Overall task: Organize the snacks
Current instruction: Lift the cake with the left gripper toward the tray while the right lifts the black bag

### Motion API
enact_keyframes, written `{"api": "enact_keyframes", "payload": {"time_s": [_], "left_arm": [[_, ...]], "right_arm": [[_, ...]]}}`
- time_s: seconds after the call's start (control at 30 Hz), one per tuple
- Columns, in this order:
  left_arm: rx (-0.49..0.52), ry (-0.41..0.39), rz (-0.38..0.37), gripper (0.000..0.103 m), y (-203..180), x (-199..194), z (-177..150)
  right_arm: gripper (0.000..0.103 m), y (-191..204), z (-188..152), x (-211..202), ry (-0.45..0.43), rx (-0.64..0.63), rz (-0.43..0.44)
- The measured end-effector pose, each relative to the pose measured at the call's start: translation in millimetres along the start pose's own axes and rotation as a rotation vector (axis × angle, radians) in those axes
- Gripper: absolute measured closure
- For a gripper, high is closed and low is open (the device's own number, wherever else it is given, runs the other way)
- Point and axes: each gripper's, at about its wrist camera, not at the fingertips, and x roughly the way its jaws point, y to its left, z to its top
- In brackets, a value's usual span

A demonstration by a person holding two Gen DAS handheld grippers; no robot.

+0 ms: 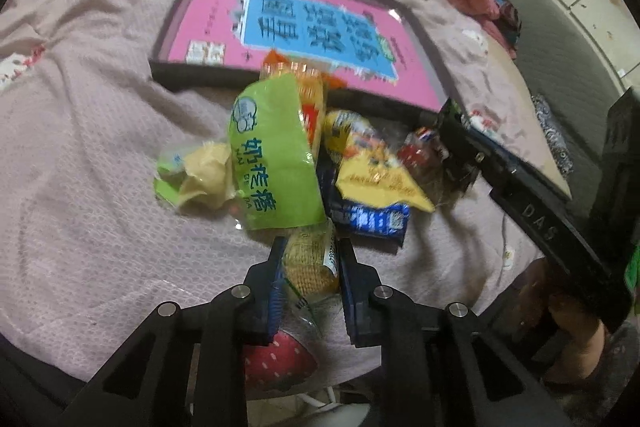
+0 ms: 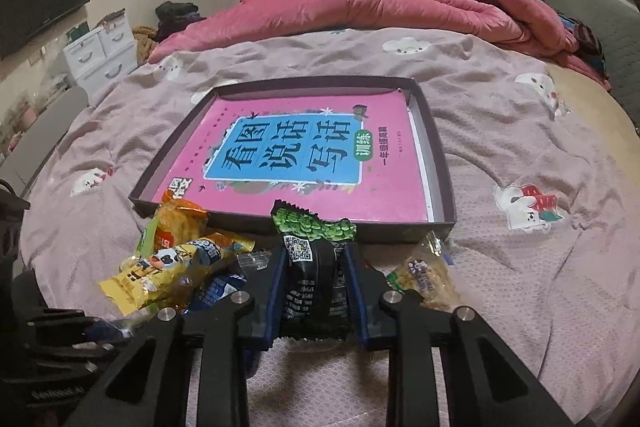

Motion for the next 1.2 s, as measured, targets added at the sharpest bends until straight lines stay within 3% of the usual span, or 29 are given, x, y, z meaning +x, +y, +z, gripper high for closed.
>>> {"api": "enact_keyframes", "payload": {"time_s": [0.43,0.7,0.97,1.2], "left_arm": [[0.002,-0.164,0.035,0.078,4.1,-47.4,12.9],[0.001,-0.242,0.014,0.078,7.2,-68.0,24.6],[0.002,-0.273,-0.022,0.078,-3.2,-74.3,42.4],[0.004,-0.294,0.019,0.078,-2.9,-68.0,61.6]], "right_arm": [[0.077,-4.8,7.6,-17.1,-0.078,0.013,0.001],[0.080,-5.5,12.6,-20.2,-0.106,0.010,0.017],[0.080,-5.2,18.4,-23.8,-0.142,0.005,0.019],[0.080,-7.5,26.6,-22.8,-0.161,0.008,0.009]]}}
